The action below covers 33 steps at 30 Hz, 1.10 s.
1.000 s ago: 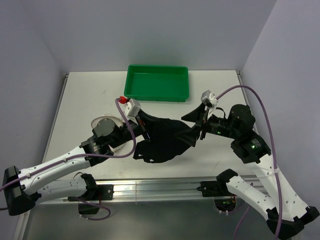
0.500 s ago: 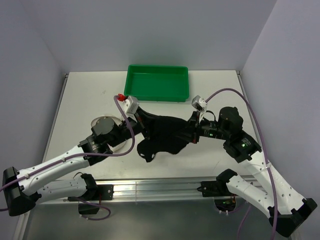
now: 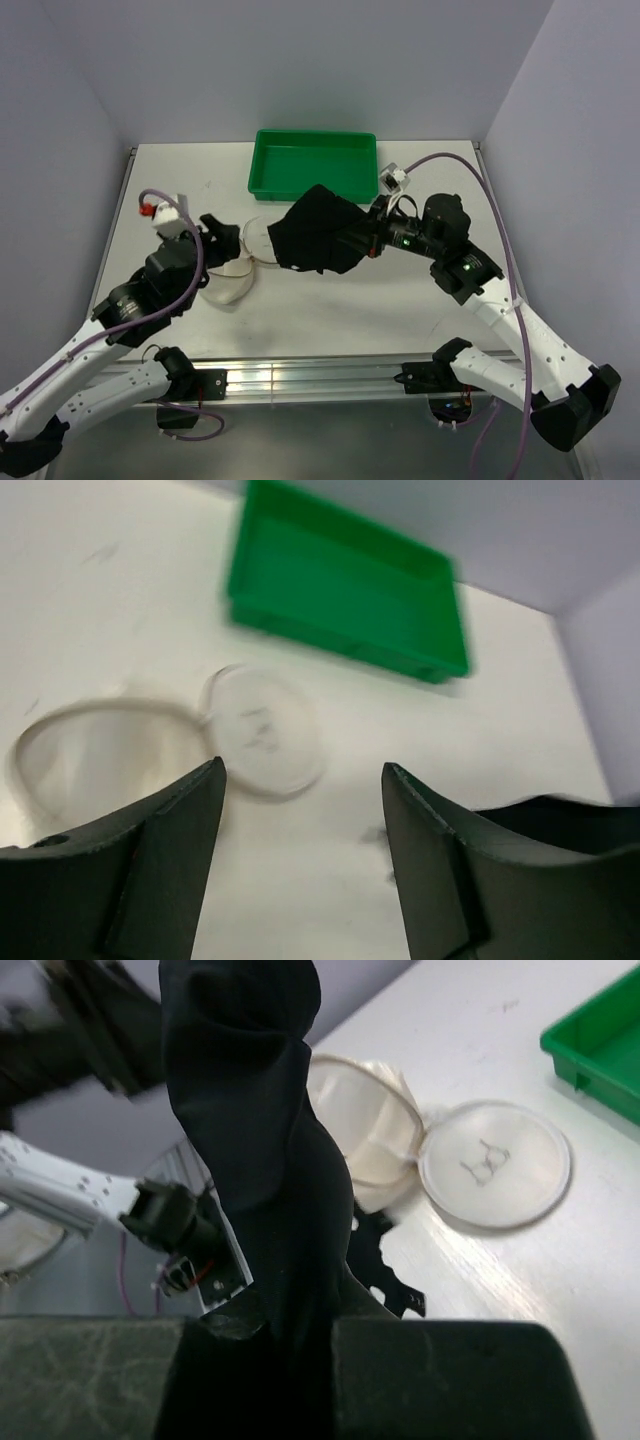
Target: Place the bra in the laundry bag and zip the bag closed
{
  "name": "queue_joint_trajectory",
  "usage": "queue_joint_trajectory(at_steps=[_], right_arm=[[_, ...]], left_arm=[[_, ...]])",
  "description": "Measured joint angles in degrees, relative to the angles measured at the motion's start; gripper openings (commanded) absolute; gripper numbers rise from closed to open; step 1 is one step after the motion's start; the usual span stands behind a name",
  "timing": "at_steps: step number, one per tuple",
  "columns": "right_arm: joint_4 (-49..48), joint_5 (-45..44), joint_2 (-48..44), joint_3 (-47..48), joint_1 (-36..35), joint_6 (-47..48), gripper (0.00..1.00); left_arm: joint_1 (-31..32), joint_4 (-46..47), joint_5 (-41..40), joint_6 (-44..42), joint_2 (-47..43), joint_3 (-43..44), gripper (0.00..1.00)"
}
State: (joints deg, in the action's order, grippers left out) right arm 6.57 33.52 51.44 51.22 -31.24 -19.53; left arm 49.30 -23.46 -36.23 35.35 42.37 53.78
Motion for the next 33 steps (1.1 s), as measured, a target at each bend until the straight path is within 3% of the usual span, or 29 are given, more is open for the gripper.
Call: queue_joint_trajectory(at_steps=[4, 8, 13, 18, 22, 25, 28, 33], right_arm=[[-5.79, 0.35, 5.7, 4.72, -0.61, -3.06, 0.0], [-11.8, 0.15, 13.86, 11.47, -3.58, -4.55, 0.0], [-17.84, 0.07, 23.89, 17.84, -8.2, -5.07, 0.0], [-23.15, 0.92, 33.38, 22.77, -9.79, -5.84, 0.0], [-26.27, 1.97, 39.98, 24.33, -9.81, -6.73, 0.0], [-27.8, 2.82, 44.09, 24.59, -9.84, -7.43, 0.0], [-29.0, 3.43, 47.58, 24.59, -10.05, -8.02, 0.0], [-31.06, 3.48, 51.95, 24.59, -11.58, -8.02, 0.0]], left_arm=[[-3.52, -14.45, -7.65, 12.57, -6.6, -7.37, 0.69], [-5.29, -22.18, -10.86, 21.57, -11.78, -13.05, 0.68], [-6.51, -24.28, -12.44, 27.91, -12.55, -16.26, 0.67], [-9.81, -18.75, -11.85, 28.52, -10.05, -21.2, 0.64], [-16.2, -11.19, -8.17, 26.32, -7.54, -24.74, 0.49], [-21.4, -5.73, -4.94, 24.15, -6.62, -26.95, 0.18], [-24.65, -1.55, -2.25, 22.56, -6.64, -28.83, 0.03], [-26.23, 1.86, 0.9, 21.27, -6.91, -30.47, 0.0]])
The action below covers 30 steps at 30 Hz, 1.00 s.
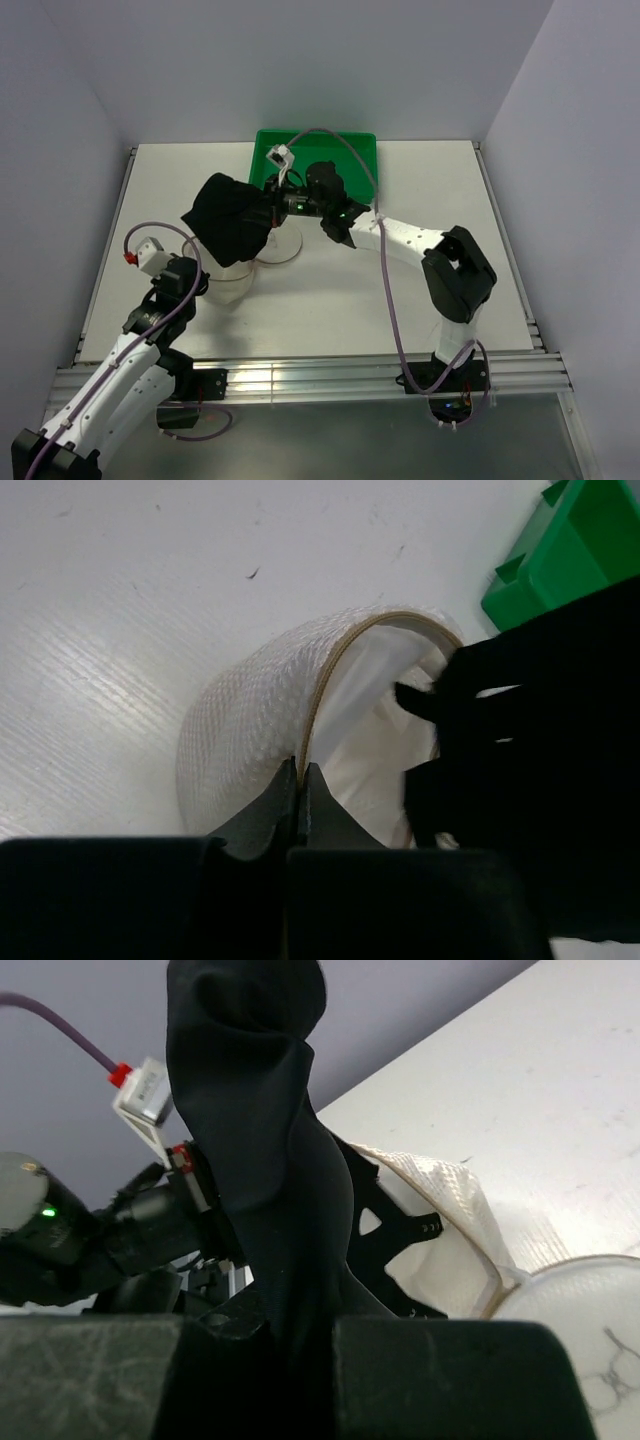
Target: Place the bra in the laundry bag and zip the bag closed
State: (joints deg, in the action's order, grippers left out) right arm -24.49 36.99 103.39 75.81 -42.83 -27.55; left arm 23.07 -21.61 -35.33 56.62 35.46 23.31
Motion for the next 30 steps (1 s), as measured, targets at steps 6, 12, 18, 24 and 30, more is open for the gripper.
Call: queue_joint_trajectory(at_steps=[6, 12, 18, 24, 30], right_arm=[[-3.54, 0.02, 6.01, 0.0, -2.47, 0.2, 0.0], [-2.36, -2.03, 13.0, 0.81, -3.67, 2.82, 0.0], [2.99, -5.51, 13.7, 0.85, -4.55, 8.63, 0.0], [12.96, -7.43, 13.62, 2.1, -9.44, 16.15, 0.0], [21.31, -8.79, 12.83, 3.45, -12.46, 20.0, 0.0]], left_arm=[[-0.04, 0.87, 0.83, 0.02, -5.25, -0.63, 0.0], [-0.35, 1.14, 1.2, 0.04, -9.01, -0.63, 0.0], [-0.39, 2.34, 2.21, -0.57, -10.12, -2.21, 0.0], [-0.52, 11.19, 7.23, -4.13, -4.52, -2.14, 0.0], [-0.61, 18.71, 15.89, -7.1, -2.8, -2.36, 0.0]])
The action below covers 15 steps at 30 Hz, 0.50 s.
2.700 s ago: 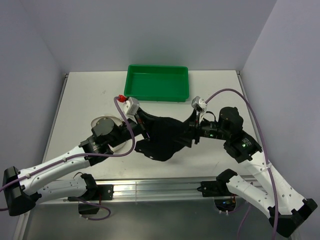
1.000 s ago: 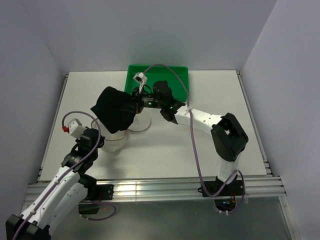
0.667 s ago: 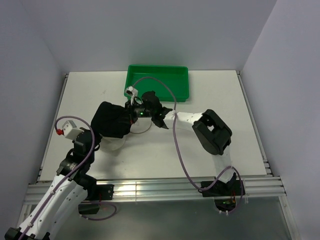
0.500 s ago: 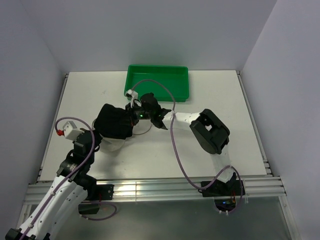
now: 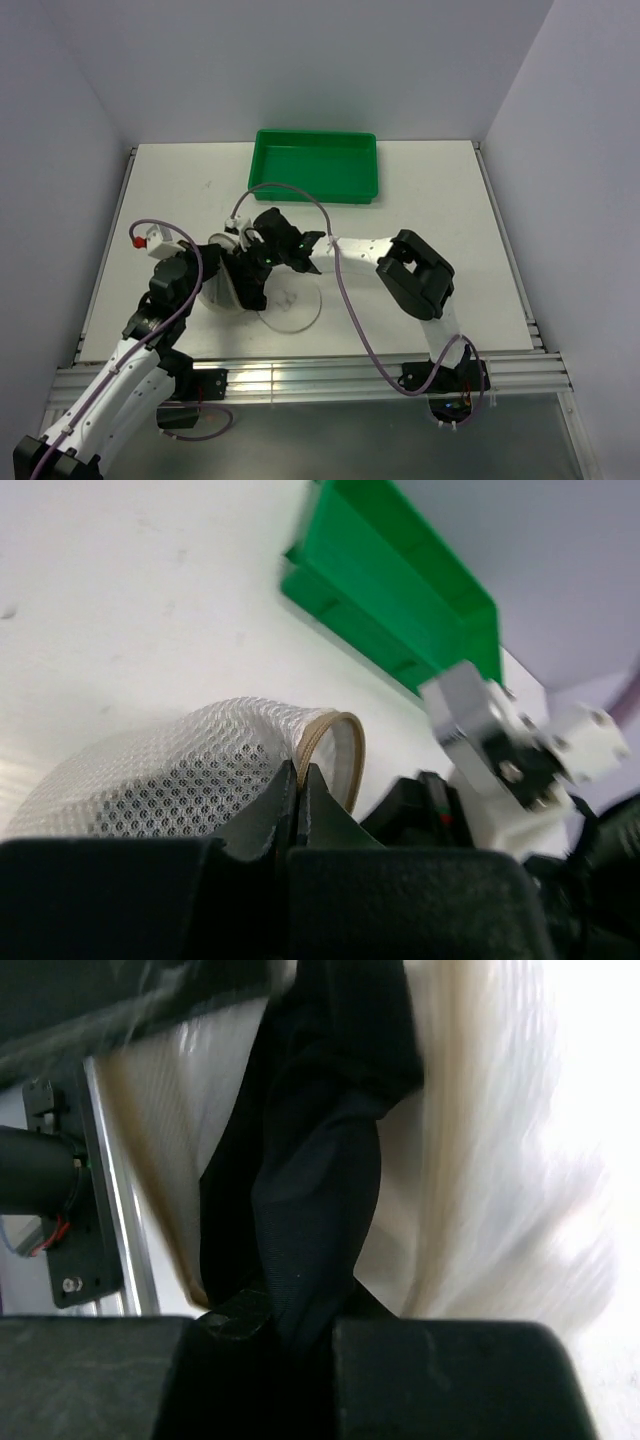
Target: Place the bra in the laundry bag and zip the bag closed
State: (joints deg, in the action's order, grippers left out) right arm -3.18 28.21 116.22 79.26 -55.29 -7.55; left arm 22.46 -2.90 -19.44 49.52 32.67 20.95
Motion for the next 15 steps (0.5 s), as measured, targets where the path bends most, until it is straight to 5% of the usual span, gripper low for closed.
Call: queue_joint_trajectory(at_steps=[5, 15], right_arm=[[2.58, -4.31, -0.17, 2.71, -0.09, -3.41, 0.0], [1.95, -24.44, -3.41, 2.8, 0.7, -28.68, 0.0]], left_arm=[[-0.04, 4.37, 7.41, -0.22, -2.43, -3.13, 0.0], [-0.15, 4.09, 18.03, 5.79, -7.28, -5.86, 0.0]])
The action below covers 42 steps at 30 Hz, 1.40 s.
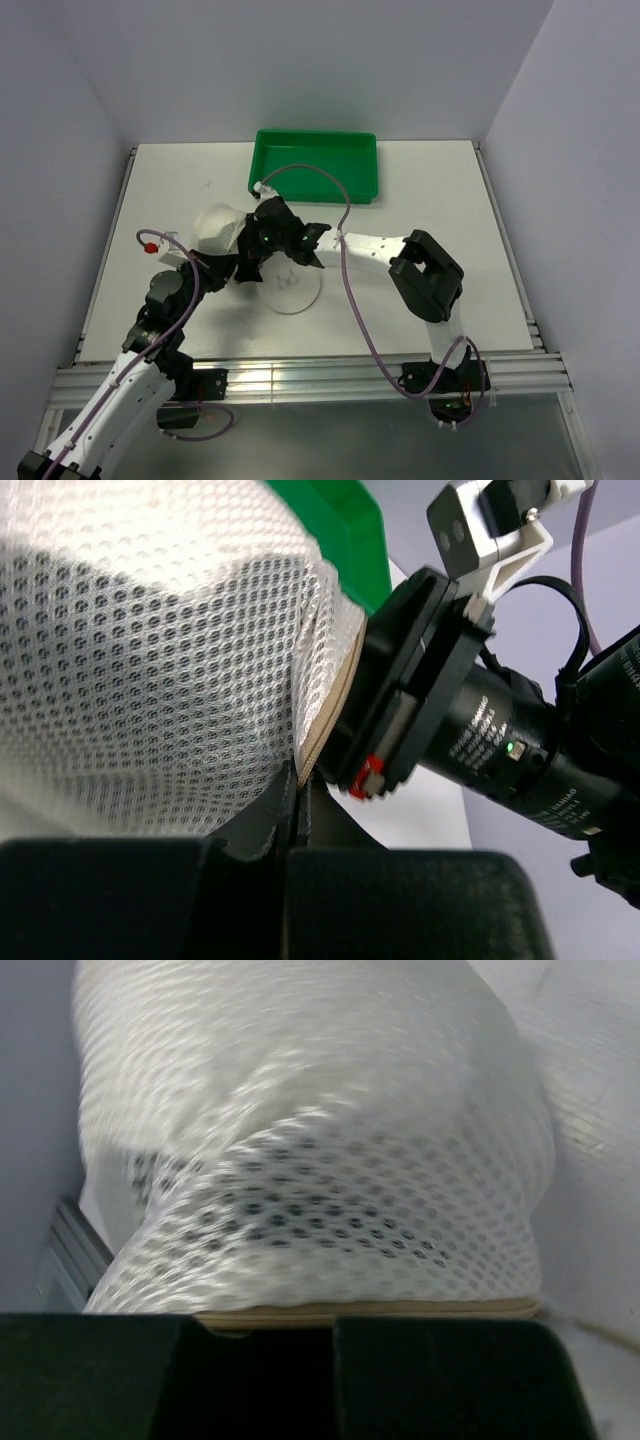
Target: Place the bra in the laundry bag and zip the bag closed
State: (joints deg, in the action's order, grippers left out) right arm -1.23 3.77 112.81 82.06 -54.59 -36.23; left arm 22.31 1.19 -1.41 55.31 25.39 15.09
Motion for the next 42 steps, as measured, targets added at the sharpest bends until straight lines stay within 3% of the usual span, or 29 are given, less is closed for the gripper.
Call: queue_joint_trajectory(at_steps=[6, 15, 18, 19, 21, 22, 25, 31, 37, 39, 40, 42], right_arm=[[-1.6, -7.5, 0.44, -2.43, 0.37, -10.88, 0.0], [-3.17, -12.41, 1.75, -6.43, 1.81, -20.09, 0.0], [-3.39, -14.45, 1.73, -8.59, 2.49, -20.96, 0.11], [-3.3, -15.32, 1.75, -8.94, 2.67, -20.92, 0.27], [-3.04, -16.79, 1.75, -9.01, 2.82, -20.39, 0.44], [-2.82, -17.77, 1.75, -9.01, 2.89, -19.96, 0.61], [-2.19, -19.41, 1.57, -9.27, 3.19, -17.0, 0.83], [0.0, -18.58, -4.52, -14.6, 3.52, -9.22, 0.99], [2.91, -13.46, -17.92, -19.41, 4.52, -2.25, 0.99], [2.64, -12.11, -22.23, -22.01, 5.31, -0.96, 0.94], [2.73, -11.8, -24.81, -24.09, 6.03, -0.31, 0.77], [2.95, -11.93, -28.59, -28.22, 7.65, 0.26, 0.58]], left_arm=[[-0.02, -0.33, 4.22, 4.28, 1.31, -0.07, 0.0], [0.0, 0.85, 8.22, 10.71, 4.11, -1.07, 0.0], [0.07, 1.97, 8.48, 12.87, 4.24, -2.67, 0.0], [0.13, 2.62, 8.61, 13.51, 4.5, -3.37, 0.0], [0.42, 4.22, 8.79, 14.99, 5.33, -4.83, 0.0], [0.61, 5.01, 8.79, 15.72, 6.03, -5.44, 0.0], [1.38, 5.81, 8.68, 16.5, 7.54, -5.6, 0.0], [1.77, 9.4, 7.65, 16.96, 8.96, -5.66, 0.0], [1.79, 12.41, 7.56, 16.76, 11.32, -5.7, 0.0], [1.79, 13.33, 7.58, 16.44, 12.0, -5.73, 0.0], [1.79, 13.64, 7.58, 16.31, 12.15, -5.73, 0.0], [1.79, 14.25, 7.58, 15.98, 12.22, -5.73, 0.0]])
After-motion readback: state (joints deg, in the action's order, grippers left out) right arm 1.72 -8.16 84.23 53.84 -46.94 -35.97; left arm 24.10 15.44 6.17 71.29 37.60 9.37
